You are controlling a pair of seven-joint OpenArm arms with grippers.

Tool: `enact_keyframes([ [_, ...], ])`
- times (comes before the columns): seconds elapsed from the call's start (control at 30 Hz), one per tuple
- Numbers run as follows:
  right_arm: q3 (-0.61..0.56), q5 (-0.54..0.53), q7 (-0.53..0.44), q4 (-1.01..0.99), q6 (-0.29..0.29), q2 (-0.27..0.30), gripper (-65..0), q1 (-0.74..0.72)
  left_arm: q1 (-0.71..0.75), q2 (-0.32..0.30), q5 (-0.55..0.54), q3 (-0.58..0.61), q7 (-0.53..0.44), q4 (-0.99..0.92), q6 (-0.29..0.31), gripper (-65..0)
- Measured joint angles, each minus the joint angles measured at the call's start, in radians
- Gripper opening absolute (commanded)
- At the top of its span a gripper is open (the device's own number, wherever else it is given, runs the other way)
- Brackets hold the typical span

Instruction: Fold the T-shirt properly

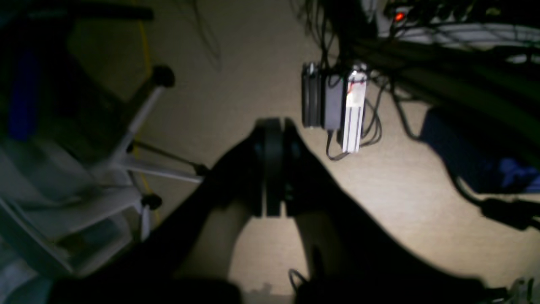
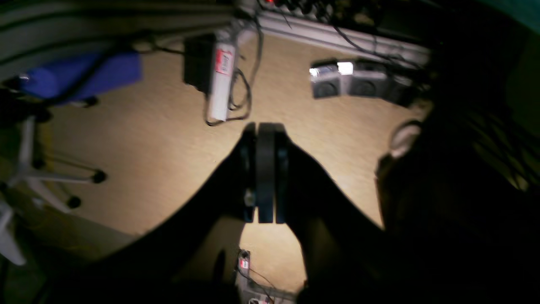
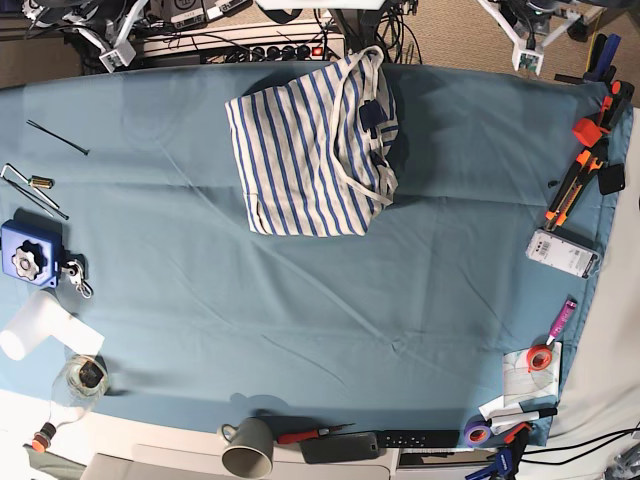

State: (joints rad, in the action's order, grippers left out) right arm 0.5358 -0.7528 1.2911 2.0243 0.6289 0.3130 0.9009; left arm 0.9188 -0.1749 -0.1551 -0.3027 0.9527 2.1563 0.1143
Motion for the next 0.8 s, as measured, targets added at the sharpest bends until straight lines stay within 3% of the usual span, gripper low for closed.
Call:
enact_keyframes([
  [0.17,-0.061,0.067,-0.077,-0.145,0.011,0.002,-65.0,-0.009,-0.032,0.003,-0.006,0.001,-0.007,-0.168,0.041,-65.0],
  [0.37,-0.215,0.179,-0.107,-0.46,0.021,0.0,-65.0,-0.121,-0.092,0.003,-0.008,0.001,-0.019,-0.344,0.044,-65.0],
  [0.47,-0.288,0.233,-0.171,-0.632,0.022,-0.001,-65.0,-0.205,-0.11,0.003,-0.007,0.001,-0.09,-0.423,0.05,-65.0],
  [0.63,-0.375,0.31,-0.259,-0.875,0.019,0.0,-65.0,-0.362,-0.172,0.005,-0.007,0.001,-0.185,-0.593,0.125,-65.0],
  [0.8,-0.419,0.335,-0.399,-1.057,0.018,-0.001,-65.0,-0.481,-0.253,0.002,0.002,0.001,-0.335,-0.834,0.122,-65.0],
])
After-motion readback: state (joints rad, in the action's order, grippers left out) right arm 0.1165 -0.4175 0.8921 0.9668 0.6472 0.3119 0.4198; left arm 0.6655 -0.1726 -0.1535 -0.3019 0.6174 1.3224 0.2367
